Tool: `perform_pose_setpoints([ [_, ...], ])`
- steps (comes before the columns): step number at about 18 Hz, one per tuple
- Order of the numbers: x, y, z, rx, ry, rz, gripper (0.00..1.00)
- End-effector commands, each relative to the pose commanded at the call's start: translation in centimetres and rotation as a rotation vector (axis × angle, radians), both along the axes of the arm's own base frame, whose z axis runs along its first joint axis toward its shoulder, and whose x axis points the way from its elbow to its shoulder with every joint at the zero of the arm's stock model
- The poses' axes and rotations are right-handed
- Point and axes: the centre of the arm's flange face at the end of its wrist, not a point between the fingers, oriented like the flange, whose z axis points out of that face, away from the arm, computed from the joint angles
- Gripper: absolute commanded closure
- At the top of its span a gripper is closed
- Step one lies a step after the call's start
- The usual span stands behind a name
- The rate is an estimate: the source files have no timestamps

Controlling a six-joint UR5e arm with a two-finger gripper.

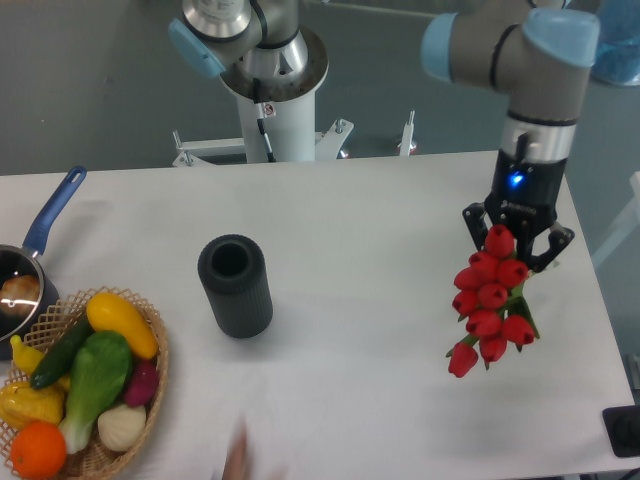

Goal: Pick up the flowers from the vase
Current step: 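Carry the held tulips away from the vase and hold them up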

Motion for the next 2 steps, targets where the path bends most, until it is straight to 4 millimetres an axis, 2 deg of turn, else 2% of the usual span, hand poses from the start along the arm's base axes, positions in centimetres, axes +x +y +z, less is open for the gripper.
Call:
perform_pose_setpoints([
  [2, 0.96, 0.67, -0.60, -0.065, 0.000, 0.000, 0.99],
])
